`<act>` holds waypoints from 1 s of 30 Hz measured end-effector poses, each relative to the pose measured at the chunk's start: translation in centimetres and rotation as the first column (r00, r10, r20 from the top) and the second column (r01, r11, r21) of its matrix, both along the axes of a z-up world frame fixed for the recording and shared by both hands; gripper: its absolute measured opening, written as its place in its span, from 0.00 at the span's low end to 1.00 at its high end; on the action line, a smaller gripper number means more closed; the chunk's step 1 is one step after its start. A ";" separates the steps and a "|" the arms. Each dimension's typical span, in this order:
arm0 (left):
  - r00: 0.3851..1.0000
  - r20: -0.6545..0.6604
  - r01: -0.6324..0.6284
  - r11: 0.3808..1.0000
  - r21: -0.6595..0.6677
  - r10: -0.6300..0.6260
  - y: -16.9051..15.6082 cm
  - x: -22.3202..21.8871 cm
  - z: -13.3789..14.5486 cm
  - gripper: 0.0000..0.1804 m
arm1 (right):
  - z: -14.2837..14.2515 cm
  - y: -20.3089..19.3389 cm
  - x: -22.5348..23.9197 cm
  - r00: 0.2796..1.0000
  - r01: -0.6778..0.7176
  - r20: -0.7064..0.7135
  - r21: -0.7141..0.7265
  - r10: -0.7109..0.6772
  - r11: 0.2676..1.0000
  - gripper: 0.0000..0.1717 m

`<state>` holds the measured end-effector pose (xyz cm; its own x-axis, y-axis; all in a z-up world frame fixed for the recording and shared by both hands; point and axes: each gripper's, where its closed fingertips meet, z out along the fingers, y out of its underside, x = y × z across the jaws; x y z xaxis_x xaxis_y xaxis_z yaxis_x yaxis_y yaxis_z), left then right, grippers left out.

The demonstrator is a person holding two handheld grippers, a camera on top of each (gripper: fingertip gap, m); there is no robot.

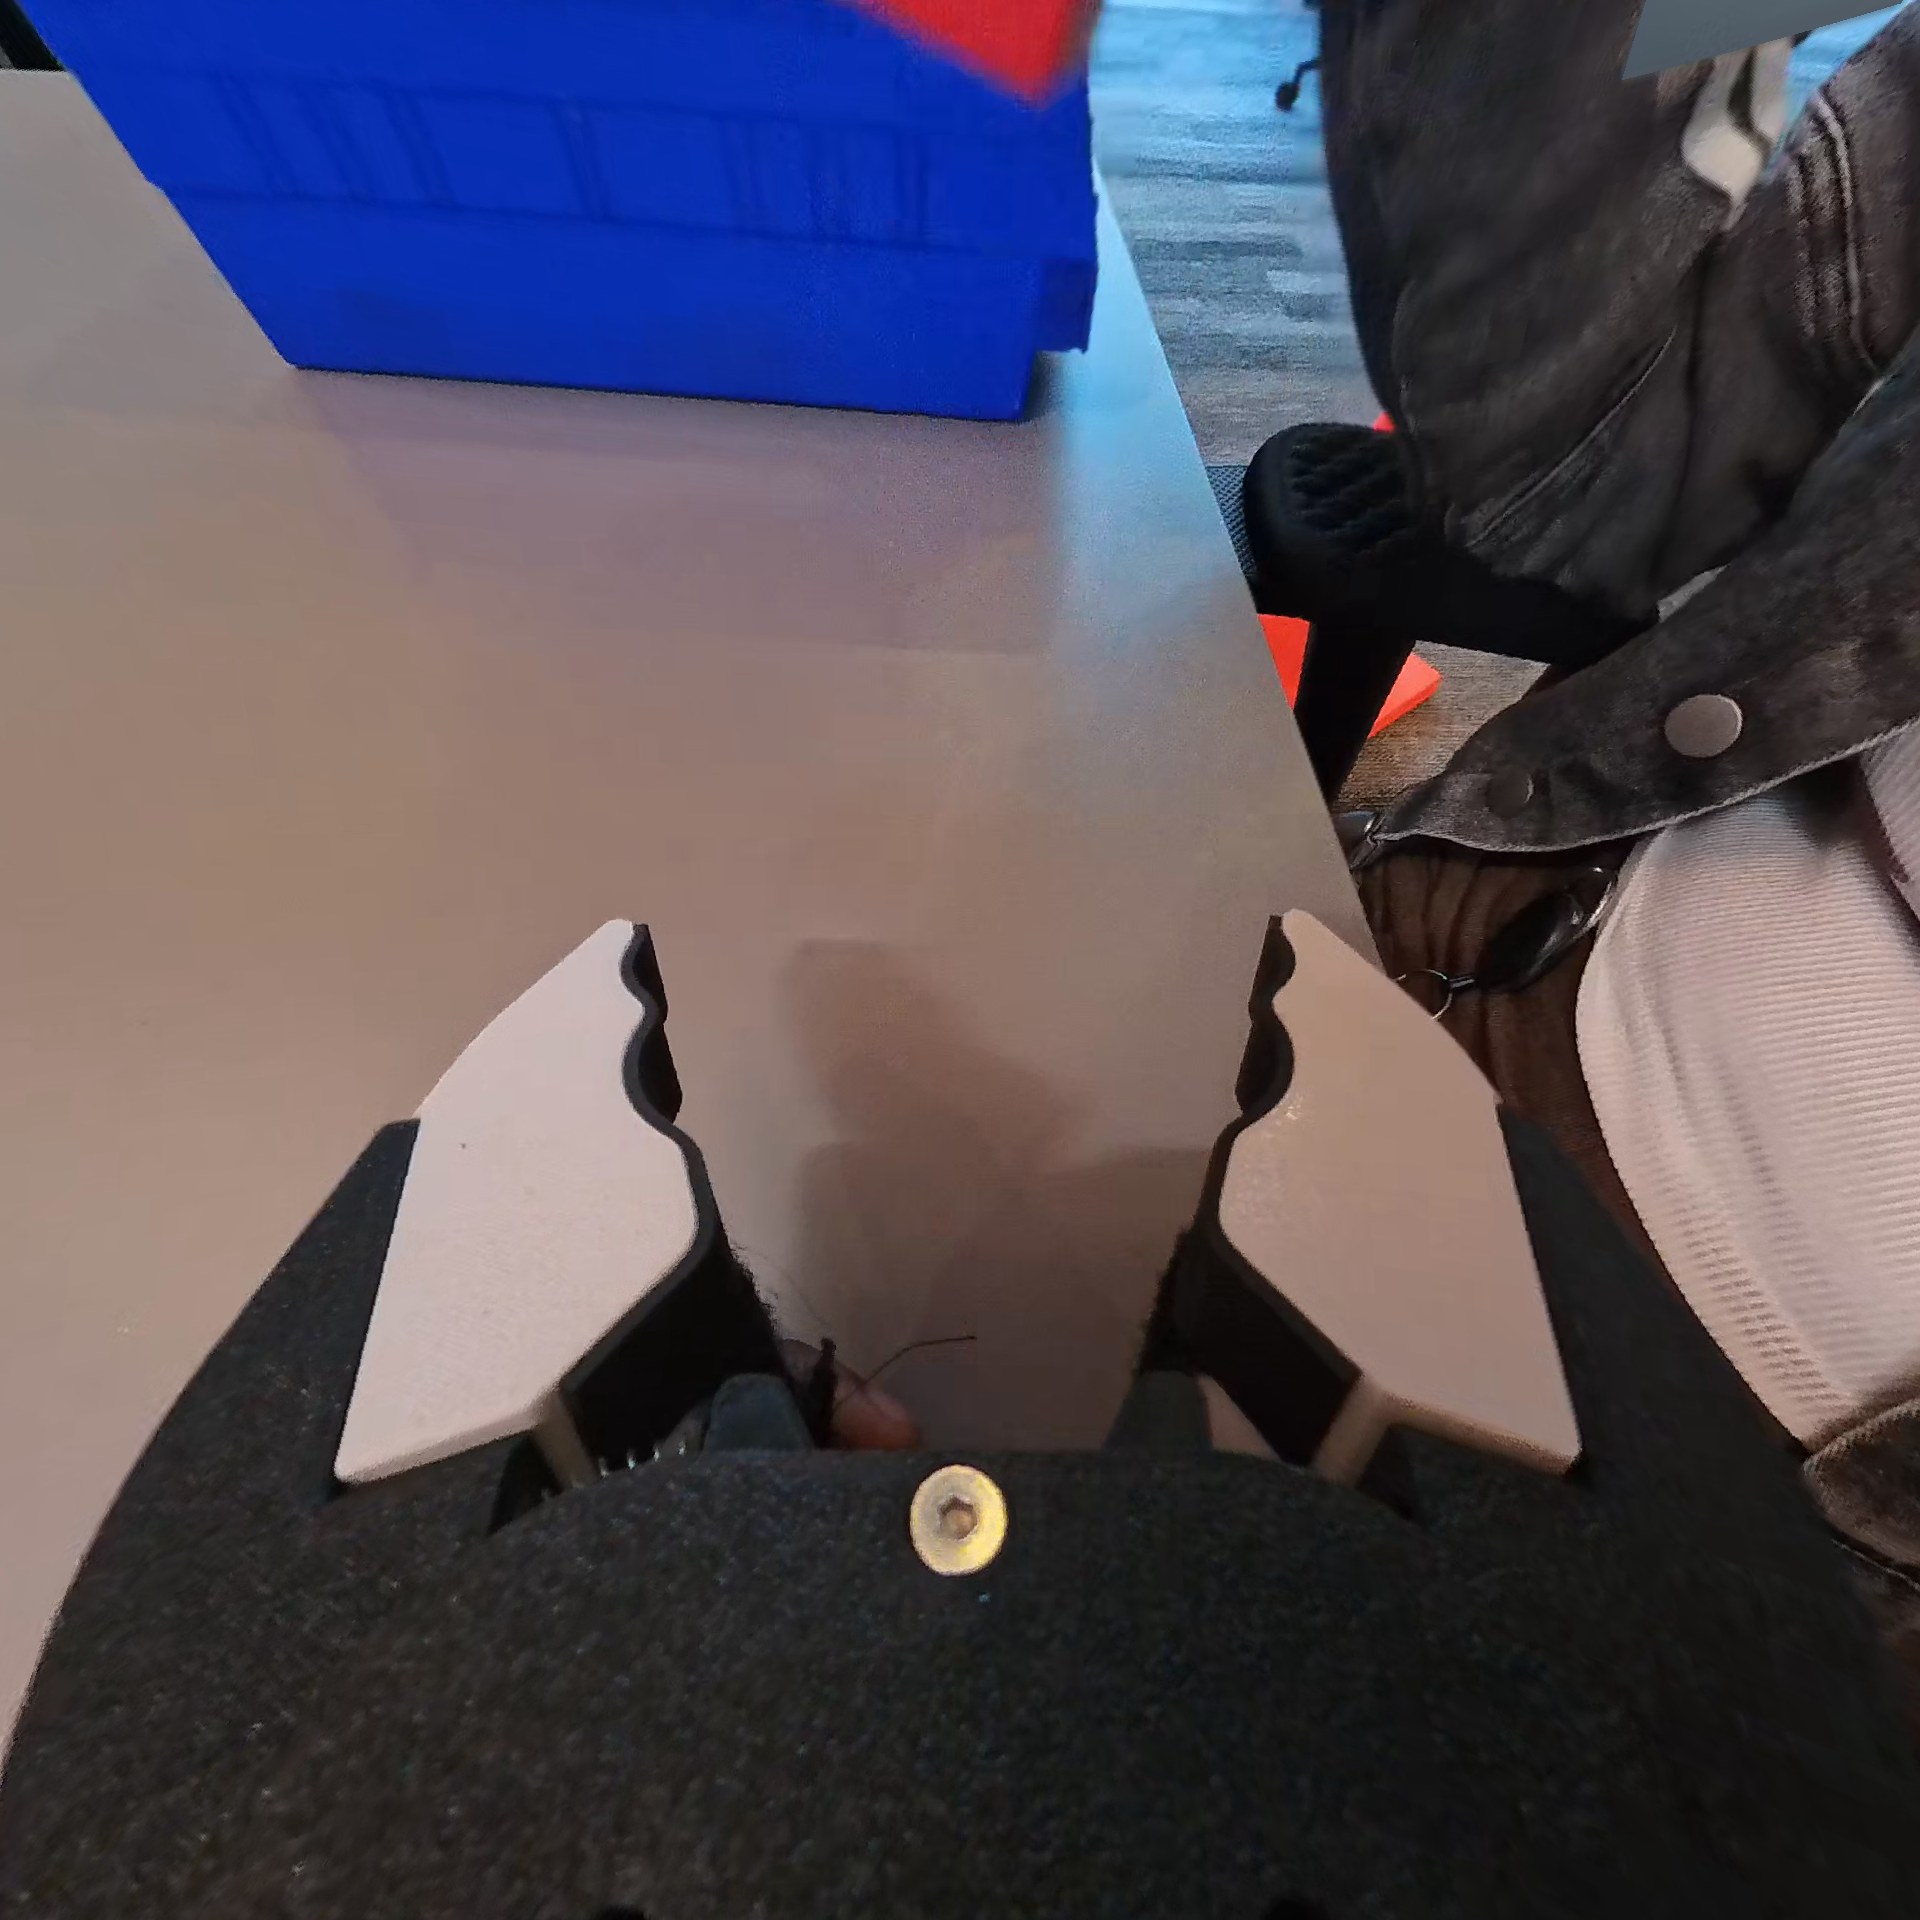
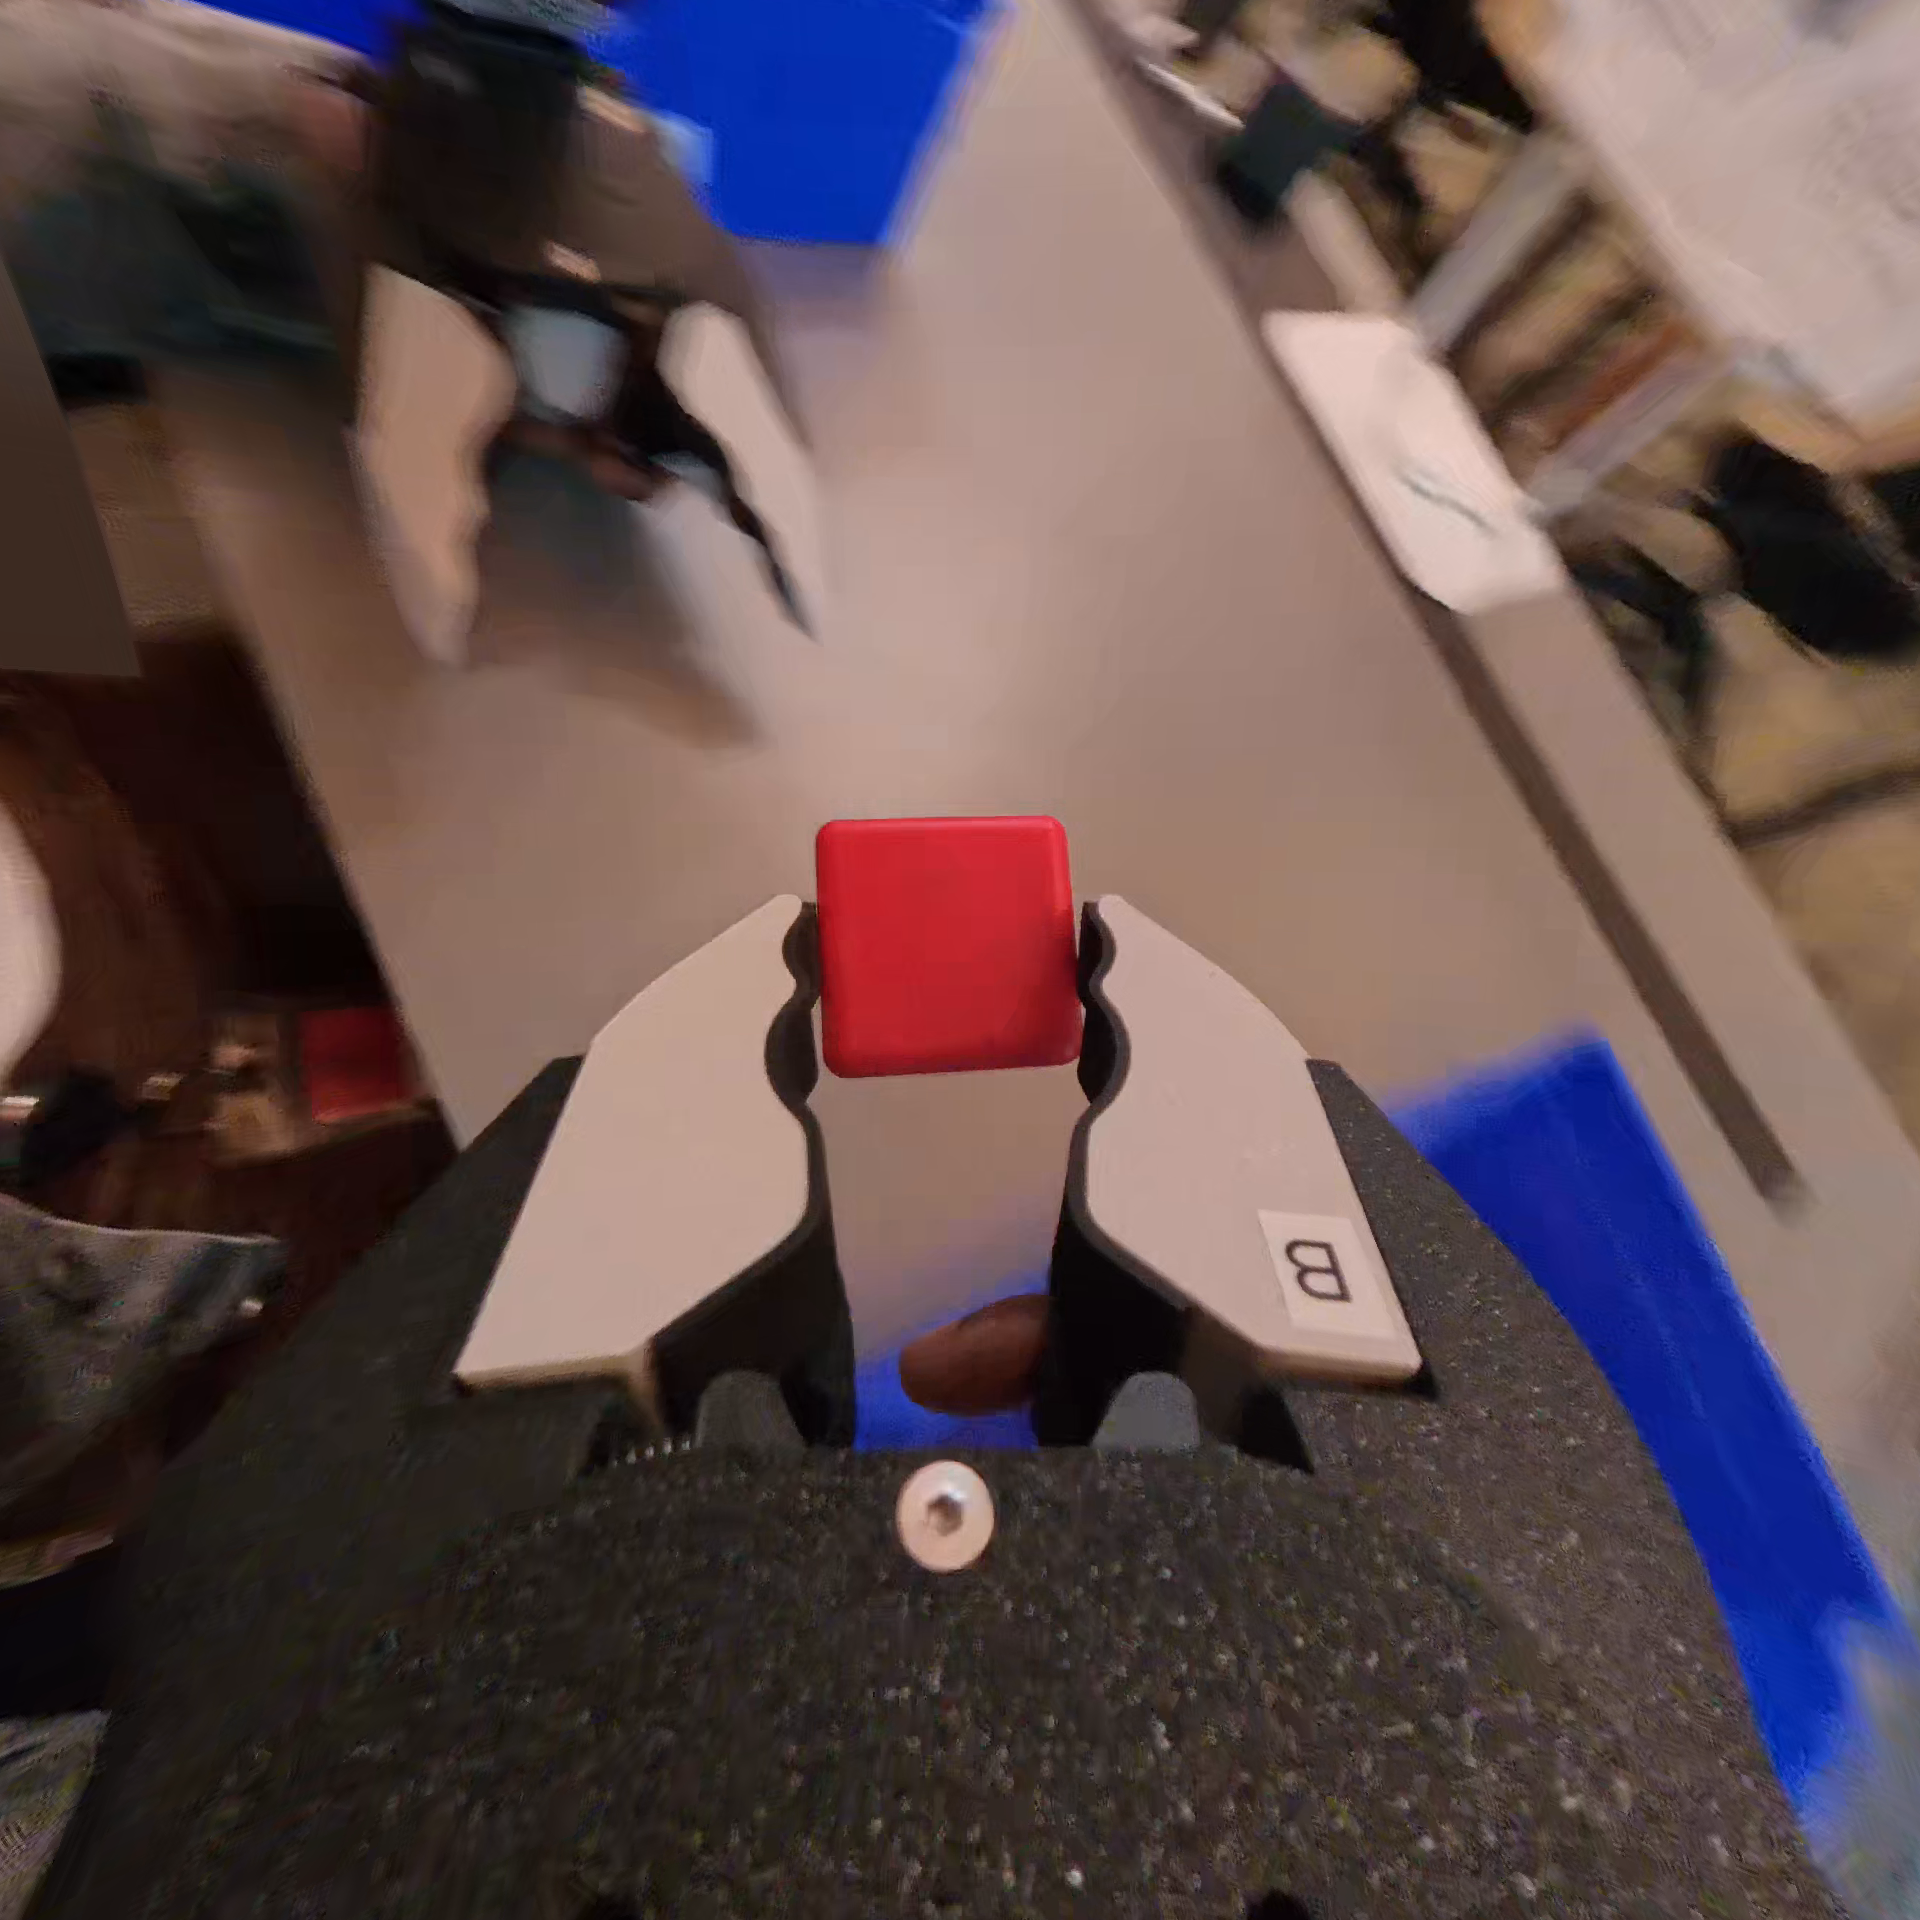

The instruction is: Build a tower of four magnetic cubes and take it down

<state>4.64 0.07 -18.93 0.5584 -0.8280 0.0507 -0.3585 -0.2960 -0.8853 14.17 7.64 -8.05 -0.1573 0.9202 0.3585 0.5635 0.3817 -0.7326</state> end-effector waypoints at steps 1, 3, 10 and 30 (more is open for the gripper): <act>1.000 0.004 -0.004 1.000 -0.003 0.004 0.1 0.0 0.0 0.59 | 0.7 2.3 2.5 0.993 0.117 -0.013 0.029 -0.117 0.993 0.28; 1.000 0.009 -0.007 1.000 -0.001 0.007 0.1 -0.1 0.1 0.59 | 1.0 6.9 7.7 0.934 0.358 -0.014 0.049 -0.358 0.932 0.28; 1.000 -0.005 -0.025 0.999 -0.023 0.025 0.3 -0.2 -0.3 0.58 | -6.0 14.2 16.8 0.751 0.651 0.220 -0.092 -0.622 0.753 0.28; 0.999 -0.031 -0.041 0.999 -0.036 0.040 0.6 -0.2 -0.8 0.57 | -12.0 15.5 18.3 0.632 0.737 0.469 -0.116 -0.617 0.666 0.31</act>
